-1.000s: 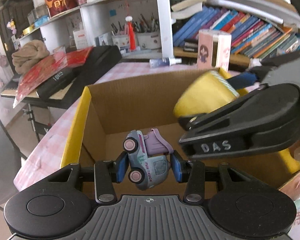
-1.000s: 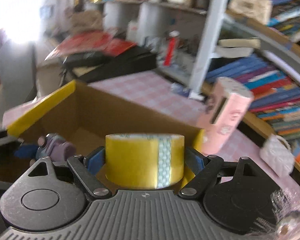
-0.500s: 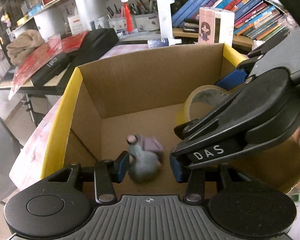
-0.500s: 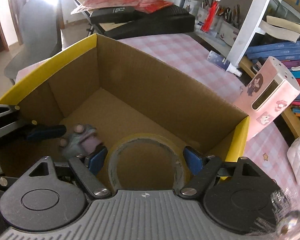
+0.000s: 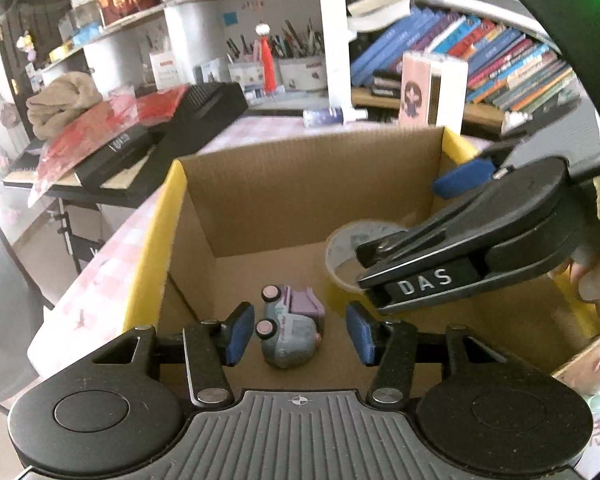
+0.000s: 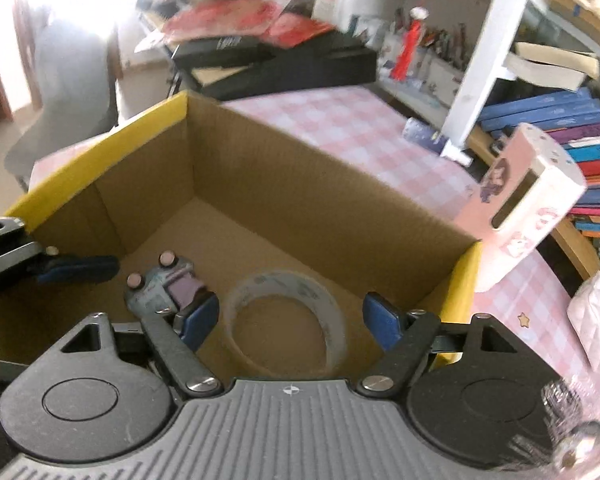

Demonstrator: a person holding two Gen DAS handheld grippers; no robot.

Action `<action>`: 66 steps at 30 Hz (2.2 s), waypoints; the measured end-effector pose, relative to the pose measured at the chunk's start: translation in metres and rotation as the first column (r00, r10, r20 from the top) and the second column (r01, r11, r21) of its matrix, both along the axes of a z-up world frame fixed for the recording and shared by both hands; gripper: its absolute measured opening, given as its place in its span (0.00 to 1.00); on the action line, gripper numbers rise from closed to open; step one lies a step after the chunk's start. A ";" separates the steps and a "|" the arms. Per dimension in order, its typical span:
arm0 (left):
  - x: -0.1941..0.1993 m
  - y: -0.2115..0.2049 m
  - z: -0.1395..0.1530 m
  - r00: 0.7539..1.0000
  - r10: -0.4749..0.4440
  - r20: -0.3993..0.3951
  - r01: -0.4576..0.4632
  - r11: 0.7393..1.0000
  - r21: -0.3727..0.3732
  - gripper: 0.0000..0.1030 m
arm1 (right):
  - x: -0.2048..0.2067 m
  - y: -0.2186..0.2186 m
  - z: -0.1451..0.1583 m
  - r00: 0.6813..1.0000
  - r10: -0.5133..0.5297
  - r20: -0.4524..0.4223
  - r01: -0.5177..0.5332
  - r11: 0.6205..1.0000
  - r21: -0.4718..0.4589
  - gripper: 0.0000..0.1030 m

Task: Organize objects
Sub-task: 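Lower the toy car into the box and open the left tool while the right tool releases the tape inside, then withdraw both tools from the yellow box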

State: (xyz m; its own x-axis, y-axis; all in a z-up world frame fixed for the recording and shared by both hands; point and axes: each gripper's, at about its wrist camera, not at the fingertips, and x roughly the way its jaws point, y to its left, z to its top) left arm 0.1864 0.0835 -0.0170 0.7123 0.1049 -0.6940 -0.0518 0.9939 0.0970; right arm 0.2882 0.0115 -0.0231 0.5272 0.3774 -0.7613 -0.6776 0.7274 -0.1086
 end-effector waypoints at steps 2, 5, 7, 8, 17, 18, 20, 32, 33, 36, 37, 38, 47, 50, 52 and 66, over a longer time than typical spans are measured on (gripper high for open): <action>-0.005 0.001 0.007 1.000 0.008 0.029 -0.008 1.000 -0.007 0.55 | -0.004 -0.005 0.005 1.000 -0.021 0.016 0.020 1.000 0.019 0.76; -0.016 0.002 0.019 0.997 0.023 0.077 -0.022 1.000 -0.010 0.63 | -0.014 -0.014 0.017 0.997 -0.053 0.053 0.049 0.997 0.061 0.76; -0.024 0.004 0.026 0.994 0.029 0.106 -0.028 1.000 -0.011 0.65 | -0.023 -0.021 0.026 0.993 -0.084 0.084 0.076 0.992 0.097 0.76; -0.027 0.005 0.029 0.992 0.036 0.119 -0.034 0.999 -0.013 0.66 | -0.028 -0.025 0.031 0.989 -0.104 0.102 0.092 0.989 0.115 0.76; -0.064 0.022 0.044 0.970 0.136 0.200 -0.122 0.989 -0.077 0.79 | -0.084 -0.052 0.060 0.927 -0.276 0.253 0.212 0.944 0.252 0.77; -0.068 0.024 0.044 0.967 0.147 0.207 -0.132 0.988 -0.083 0.80 | -0.090 -0.055 0.061 0.917 -0.297 0.264 0.227 0.937 0.266 0.78; -0.076 0.028 0.043 0.963 0.164 0.213 -0.146 0.985 -0.095 0.81 | -0.104 -0.061 0.062 0.895 -0.341 0.286 0.257 0.920 0.295 0.81; -0.124 0.036 0.029 0.967 0.157 0.199 -0.140 0.985 -0.098 0.82 | -0.175 -0.066 0.042 0.837 -0.460 0.295 0.373 0.875 0.308 0.82; -0.129 0.037 0.027 0.969 0.153 0.194 -0.136 0.986 -0.096 0.82 | -0.180 -0.064 0.039 0.838 -0.464 0.287 0.382 0.874 0.300 0.82; -0.145 0.037 0.022 0.975 0.140 0.174 -0.126 0.988 -0.089 0.82 | -0.192 -0.059 0.028 0.844 -0.479 0.242 0.414 0.868 0.276 0.83; -0.149 0.037 0.021 0.976 0.137 0.167 -0.124 0.989 -0.085 0.82 | -0.196 -0.057 0.024 0.846 -0.488 0.216 0.430 0.863 0.266 0.83; -0.153 0.038 0.020 0.978 0.135 0.160 -0.123 0.989 -0.082 0.82 | -0.200 -0.057 0.021 0.846 -0.496 0.196 0.443 0.859 0.258 0.83; -0.189 0.040 0.009 0.987 0.123 0.106 -0.115 0.991 -0.071 0.86 | -0.249 -0.049 0.001 0.854 -0.501 0.141 0.470 0.858 0.208 0.86; -0.199 0.039 0.007 0.989 0.112 0.093 -0.106 0.992 -0.066 0.86 | -0.261 -0.047 -0.001 0.857 -0.497 0.136 0.467 0.861 0.200 0.86; -0.204 0.038 0.006 0.990 0.108 0.090 -0.102 0.993 -0.064 0.86 | -0.268 -0.047 -0.003 0.857 -0.498 0.132 0.469 0.861 0.197 0.87; -0.227 0.025 0.001 0.998 0.032 0.062 -0.029 0.998 -0.049 0.87 | -0.300 -0.059 -0.012 0.835 -0.539 0.110 0.517 0.837 0.180 0.90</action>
State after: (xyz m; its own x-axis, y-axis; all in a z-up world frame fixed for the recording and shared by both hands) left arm -0.0406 0.1084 -0.0164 0.7517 0.0952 -0.6526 -0.0868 0.9952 0.0452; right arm -0.0122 -0.0473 -0.0351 0.7792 0.1030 -0.6183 -0.1692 0.9843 -0.0493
